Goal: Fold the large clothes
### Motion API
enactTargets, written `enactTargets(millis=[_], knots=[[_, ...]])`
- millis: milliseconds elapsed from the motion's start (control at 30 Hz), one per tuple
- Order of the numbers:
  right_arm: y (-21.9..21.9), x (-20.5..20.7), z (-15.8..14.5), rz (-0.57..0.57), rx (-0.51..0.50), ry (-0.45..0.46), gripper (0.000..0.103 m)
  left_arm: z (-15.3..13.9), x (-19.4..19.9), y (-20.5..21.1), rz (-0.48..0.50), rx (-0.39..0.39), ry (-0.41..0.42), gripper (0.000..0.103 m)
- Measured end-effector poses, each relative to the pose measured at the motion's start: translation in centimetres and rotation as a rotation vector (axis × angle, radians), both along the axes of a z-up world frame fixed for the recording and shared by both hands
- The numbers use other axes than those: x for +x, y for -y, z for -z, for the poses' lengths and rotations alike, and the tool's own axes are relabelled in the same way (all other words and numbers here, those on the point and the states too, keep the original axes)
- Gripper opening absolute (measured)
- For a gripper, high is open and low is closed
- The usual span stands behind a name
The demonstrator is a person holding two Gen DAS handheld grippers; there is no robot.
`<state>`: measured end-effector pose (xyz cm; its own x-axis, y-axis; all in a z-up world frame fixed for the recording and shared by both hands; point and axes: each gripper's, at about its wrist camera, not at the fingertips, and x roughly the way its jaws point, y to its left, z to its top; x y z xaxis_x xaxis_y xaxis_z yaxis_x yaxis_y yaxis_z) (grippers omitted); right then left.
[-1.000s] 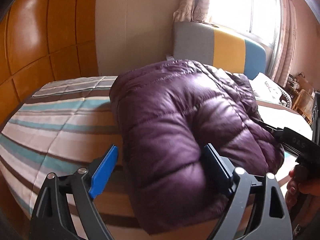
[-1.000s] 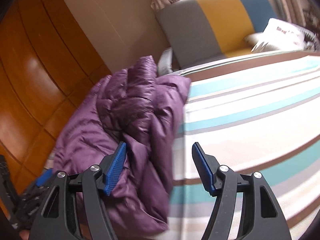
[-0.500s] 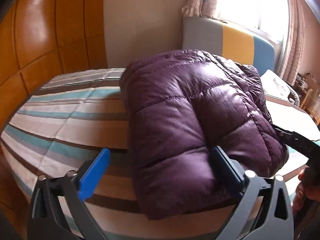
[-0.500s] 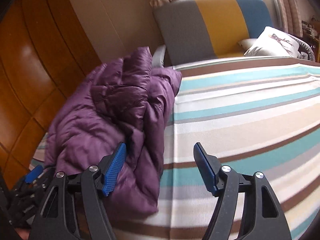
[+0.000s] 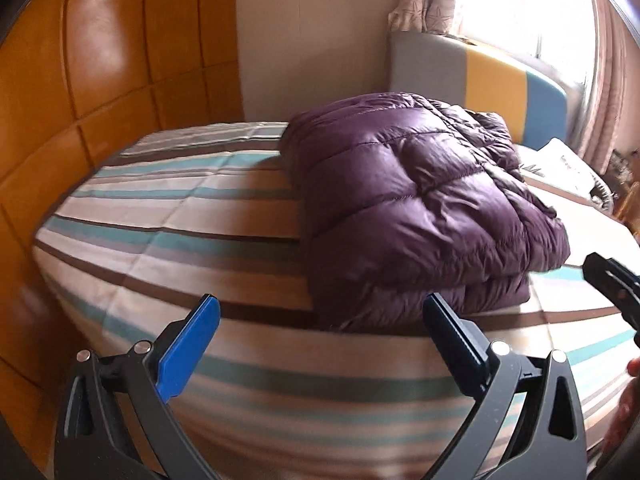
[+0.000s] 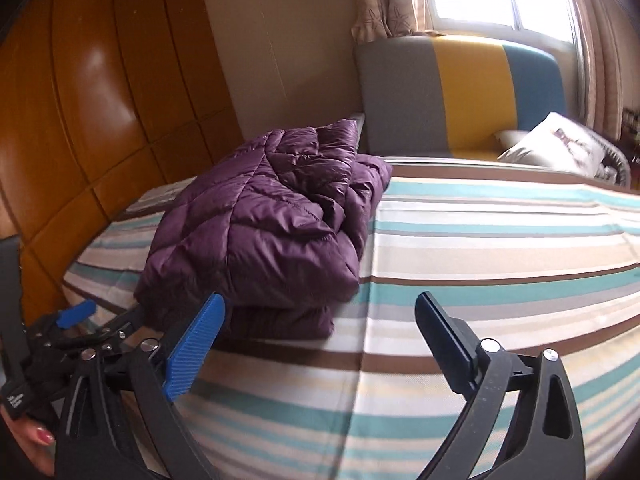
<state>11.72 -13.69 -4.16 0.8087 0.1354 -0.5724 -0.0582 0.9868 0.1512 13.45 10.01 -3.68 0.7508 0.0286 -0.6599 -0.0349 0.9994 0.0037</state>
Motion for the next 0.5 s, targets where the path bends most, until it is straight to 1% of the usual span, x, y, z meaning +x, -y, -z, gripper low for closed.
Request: enactTargets(millis=[33,100,233,300,433,500], knots=[[0.0,-0.4,-0.1,0.002,-0.008,0.001,0.098,-0.2,-0.6,0.0,-0.002,0.005,0.007,0.101],[-0.1,-1.1,-0.2,0.011,-0.027,-0.003,0.099,-0.6,-1.7,0.0,-0.002,-0.012,0.022,0.101],[-0.4,-2.4,0.0,0.022,-0.056,-0.004,0.099,-1.7,-4.0,-0.4,0.025,-0.104,0.062,0.101],[-0.4,-2.6,-0.1,0.031,-0.054,0.000,0.099,-2.0,-4.5,-0.3,0.024,-0.103,0.064,0.101],[-0.8,-2.8,-0.4,0.022,-0.061,0.006,0.099,-2.4,-5.3,0.2,0.027,-0.065,0.082,0.101],[-1.1,-2.9,-0.5,0.019,-0.065,0.008,0.099,-2.6,-5.2,0.1,0.023,-0.064,0.087,0.101]])
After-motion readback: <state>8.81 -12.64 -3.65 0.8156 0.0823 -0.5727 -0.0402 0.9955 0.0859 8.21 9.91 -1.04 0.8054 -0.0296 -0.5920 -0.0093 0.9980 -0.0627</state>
